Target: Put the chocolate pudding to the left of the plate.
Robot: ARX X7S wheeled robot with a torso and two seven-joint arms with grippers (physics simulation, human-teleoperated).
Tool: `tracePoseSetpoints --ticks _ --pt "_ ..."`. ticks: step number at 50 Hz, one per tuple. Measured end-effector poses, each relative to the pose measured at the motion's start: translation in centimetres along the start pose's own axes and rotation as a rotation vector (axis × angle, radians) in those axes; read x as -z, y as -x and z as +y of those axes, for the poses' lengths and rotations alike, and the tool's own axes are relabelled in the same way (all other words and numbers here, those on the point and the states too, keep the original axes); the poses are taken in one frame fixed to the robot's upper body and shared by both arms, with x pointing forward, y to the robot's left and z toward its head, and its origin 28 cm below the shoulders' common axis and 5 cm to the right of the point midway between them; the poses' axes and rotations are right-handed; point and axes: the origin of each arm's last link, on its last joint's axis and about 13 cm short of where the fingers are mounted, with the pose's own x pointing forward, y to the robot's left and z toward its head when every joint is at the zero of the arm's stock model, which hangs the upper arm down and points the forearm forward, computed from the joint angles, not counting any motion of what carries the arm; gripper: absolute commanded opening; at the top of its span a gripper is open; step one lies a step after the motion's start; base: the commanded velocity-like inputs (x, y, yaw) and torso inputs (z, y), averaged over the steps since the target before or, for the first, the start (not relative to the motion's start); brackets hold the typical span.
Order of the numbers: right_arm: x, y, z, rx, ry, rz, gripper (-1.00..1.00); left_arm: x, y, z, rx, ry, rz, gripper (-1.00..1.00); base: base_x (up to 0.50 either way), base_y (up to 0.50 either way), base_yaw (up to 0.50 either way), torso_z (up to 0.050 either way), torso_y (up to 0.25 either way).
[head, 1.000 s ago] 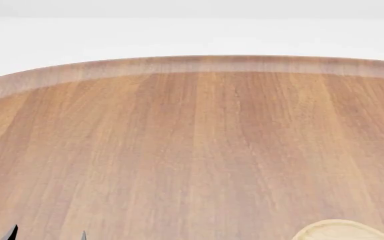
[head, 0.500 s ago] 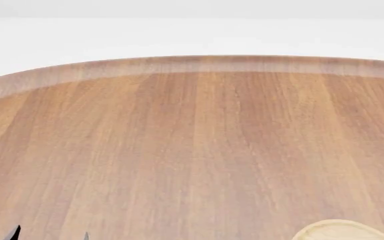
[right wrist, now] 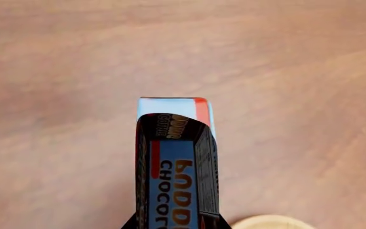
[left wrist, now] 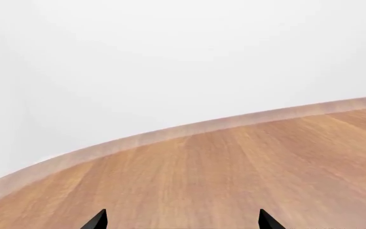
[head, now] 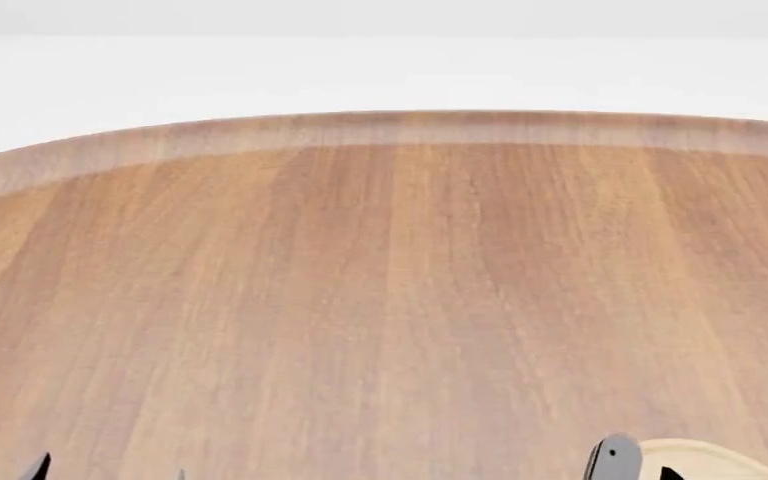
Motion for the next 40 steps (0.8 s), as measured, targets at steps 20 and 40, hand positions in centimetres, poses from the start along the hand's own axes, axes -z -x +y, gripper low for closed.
tracePoseSetpoints --ticks 20,40 --pt "-0.3 -0.7 -2.2 0.038 -0.018 -0.017 -1.00 0.1 0.1 -0.2 0.012 -0.005 0.001 1.00 0.00 0.00 0.00 0.000 0.000" --pt "-0.7 -1.8 -4.1 0.065 -0.047 -0.038 -1.00 0.1 0.1 -0.3 0.018 -0.007 0.001 1.00 0.00 0.00 0.00 0.000 0.000"
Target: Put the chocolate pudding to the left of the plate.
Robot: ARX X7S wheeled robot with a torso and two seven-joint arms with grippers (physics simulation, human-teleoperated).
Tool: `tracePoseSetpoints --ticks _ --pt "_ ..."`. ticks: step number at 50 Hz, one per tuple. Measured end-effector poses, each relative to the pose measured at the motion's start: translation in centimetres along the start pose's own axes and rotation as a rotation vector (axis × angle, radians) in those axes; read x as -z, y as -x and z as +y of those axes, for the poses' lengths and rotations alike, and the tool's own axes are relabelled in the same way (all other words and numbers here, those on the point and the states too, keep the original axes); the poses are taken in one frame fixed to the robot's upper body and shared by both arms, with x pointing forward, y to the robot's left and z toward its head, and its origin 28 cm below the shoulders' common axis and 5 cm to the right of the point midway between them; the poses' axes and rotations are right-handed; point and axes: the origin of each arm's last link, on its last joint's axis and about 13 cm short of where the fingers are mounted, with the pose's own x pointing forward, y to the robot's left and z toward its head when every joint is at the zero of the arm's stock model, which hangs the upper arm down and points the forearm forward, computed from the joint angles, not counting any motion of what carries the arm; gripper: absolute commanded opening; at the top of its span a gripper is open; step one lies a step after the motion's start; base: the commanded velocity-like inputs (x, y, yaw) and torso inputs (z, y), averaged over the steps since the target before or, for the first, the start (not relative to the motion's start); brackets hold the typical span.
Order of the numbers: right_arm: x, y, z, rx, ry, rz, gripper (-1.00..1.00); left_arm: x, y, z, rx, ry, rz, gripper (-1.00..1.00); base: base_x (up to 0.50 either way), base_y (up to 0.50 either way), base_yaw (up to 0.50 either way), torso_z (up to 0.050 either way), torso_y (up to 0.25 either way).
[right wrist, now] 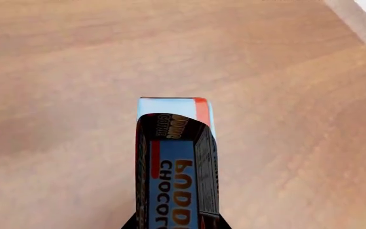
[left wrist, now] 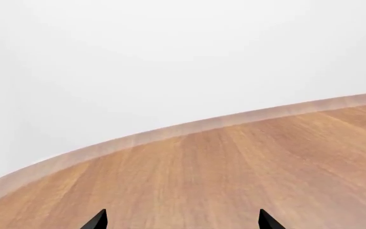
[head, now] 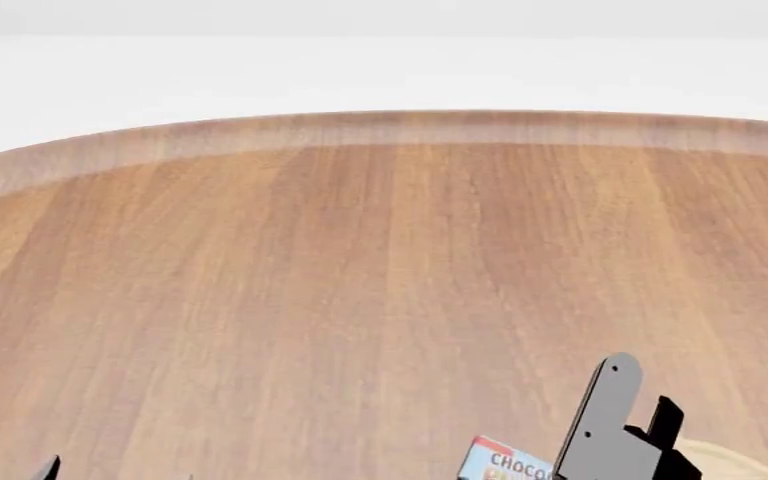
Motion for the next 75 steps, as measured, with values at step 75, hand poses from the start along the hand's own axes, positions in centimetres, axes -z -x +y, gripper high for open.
tracePoseSetpoints --ticks 75 --pt "4.7 -6.9 0.2 -0.050 -0.164 -0.012 -1.00 0.0 0.0 -0.1 0.005 0.001 -0.001 1.00 0.00 0.00 0.00 0.000 0.000"
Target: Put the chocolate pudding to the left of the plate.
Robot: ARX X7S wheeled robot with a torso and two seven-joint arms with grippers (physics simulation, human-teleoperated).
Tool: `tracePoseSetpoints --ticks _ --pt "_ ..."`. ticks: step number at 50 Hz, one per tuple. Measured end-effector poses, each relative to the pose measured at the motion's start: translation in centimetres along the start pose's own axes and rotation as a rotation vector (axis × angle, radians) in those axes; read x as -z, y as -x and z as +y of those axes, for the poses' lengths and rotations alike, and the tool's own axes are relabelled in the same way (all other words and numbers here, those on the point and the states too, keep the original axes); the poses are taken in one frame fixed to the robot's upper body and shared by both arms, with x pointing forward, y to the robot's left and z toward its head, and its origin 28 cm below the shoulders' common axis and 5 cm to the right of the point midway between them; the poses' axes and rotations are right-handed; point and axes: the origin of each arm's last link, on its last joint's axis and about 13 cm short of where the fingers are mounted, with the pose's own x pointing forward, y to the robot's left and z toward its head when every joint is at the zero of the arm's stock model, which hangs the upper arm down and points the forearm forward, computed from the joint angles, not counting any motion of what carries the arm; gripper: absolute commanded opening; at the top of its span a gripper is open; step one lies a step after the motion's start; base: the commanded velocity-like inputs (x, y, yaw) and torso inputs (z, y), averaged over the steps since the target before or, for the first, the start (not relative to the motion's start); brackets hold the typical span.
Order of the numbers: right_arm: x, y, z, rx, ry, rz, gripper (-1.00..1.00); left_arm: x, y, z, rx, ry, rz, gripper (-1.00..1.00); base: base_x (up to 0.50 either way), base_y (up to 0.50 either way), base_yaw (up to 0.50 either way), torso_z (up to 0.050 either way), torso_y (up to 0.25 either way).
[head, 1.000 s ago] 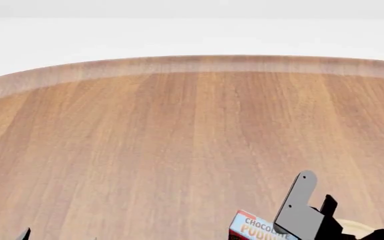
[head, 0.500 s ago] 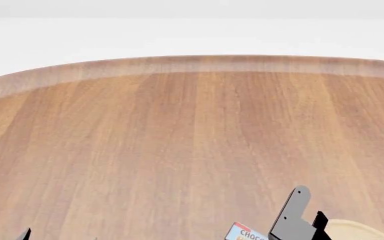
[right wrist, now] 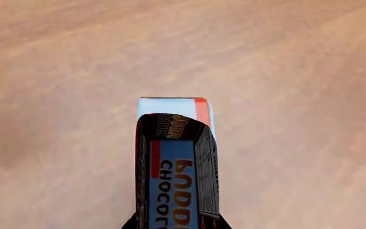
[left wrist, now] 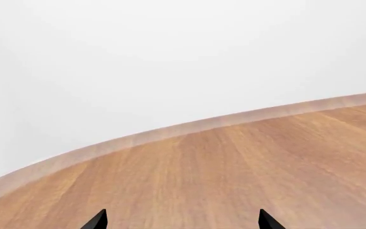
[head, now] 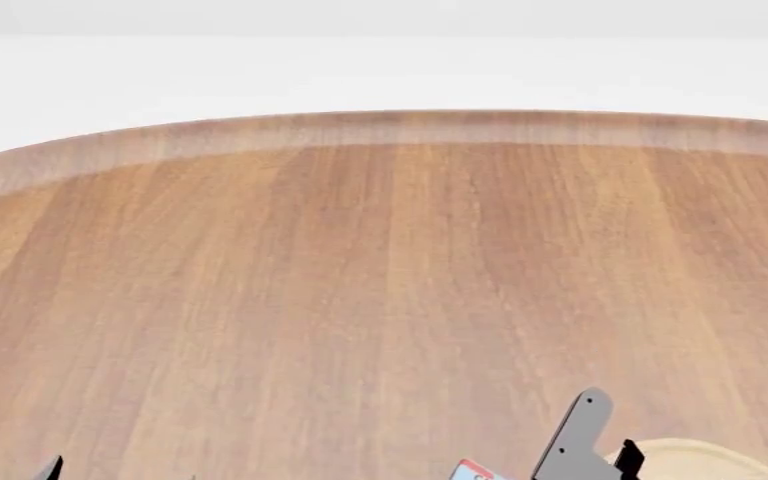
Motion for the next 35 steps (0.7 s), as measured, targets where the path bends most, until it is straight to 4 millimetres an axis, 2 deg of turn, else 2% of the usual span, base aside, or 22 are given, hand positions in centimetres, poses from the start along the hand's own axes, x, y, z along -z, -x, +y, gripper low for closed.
tracePoseSetpoints --ticks 35 --pt "0.7 -1.7 0.0 -0.019 -0.020 0.000 -1.00 0.1 0.0 0.0 0.002 -0.001 0.000 1.00 0.00 0.00 0.00 0.000 0.000"
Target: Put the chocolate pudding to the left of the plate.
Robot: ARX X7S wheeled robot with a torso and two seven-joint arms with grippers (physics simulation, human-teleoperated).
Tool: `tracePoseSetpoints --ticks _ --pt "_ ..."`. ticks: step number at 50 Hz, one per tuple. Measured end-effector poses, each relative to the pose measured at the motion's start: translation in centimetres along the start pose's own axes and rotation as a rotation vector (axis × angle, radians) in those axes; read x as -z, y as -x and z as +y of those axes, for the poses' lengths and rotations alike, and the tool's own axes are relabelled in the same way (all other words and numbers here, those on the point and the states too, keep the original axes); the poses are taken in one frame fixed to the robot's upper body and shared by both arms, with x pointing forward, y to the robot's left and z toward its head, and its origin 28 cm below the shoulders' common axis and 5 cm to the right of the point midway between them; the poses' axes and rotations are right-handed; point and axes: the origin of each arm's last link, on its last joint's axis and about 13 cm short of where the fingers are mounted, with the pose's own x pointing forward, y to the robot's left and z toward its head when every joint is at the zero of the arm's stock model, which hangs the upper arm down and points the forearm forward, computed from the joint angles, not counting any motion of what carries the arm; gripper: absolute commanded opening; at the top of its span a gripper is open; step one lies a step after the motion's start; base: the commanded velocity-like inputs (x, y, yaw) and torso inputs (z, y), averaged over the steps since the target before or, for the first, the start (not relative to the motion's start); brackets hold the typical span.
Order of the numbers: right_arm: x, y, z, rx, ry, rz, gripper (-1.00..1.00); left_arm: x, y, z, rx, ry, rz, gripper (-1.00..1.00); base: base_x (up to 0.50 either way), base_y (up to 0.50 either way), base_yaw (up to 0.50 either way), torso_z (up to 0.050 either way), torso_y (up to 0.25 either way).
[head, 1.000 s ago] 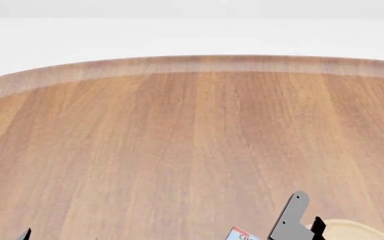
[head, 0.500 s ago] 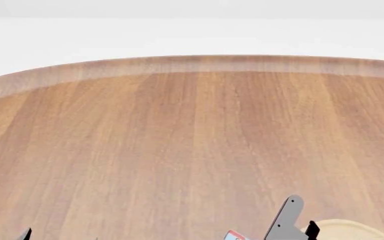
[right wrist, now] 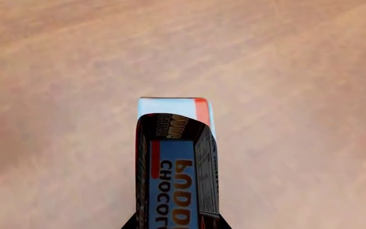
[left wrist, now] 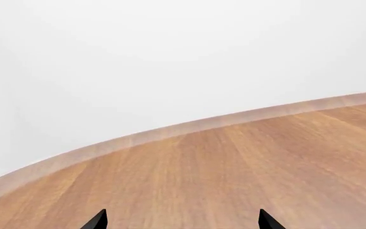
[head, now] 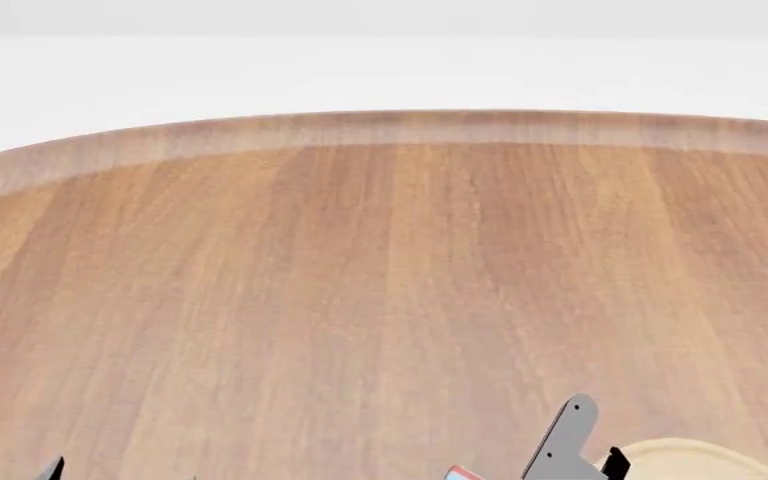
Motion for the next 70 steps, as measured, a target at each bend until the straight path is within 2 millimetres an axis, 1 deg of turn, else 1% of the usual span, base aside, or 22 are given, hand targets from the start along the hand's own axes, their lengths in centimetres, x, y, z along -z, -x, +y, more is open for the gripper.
tracePoseSetpoints --ticks 13,45,46,60,70 --pt "0.0 -0.6 0.3 -0.012 -0.006 0.003 -1.00 0.0 0.0 0.0 0.001 0.000 -0.001 1.00 0.00 0.00 0.00 0.000 0.000" --pt "-0.2 -1.1 0.5 -0.008 -0.013 -0.006 -1.00 0.0 0.1 0.0 0.007 -0.002 -0.002 1.00 0.00 0.00 0.00 0.000 0.000" --pt "-0.2 -1.1 0.5 -0.008 -0.013 -0.006 1.00 0.0 0.1 0.0 0.007 -0.002 -0.002 1.00 0.00 0.00 0.00 0.000 0.000" --pt "-0.1 -1.5 0.8 -0.022 0.005 0.006 1.00 0.0 0.1 -0.1 0.007 -0.002 -0.002 1.00 0.00 0.00 0.00 0.000 0.000" --pt "-0.6 -1.0 0.3 -0.022 0.032 0.006 1.00 0.0 0.1 -0.1 0.008 -0.003 -0.002 1.00 0.00 0.00 0.00 0.000 0.000"
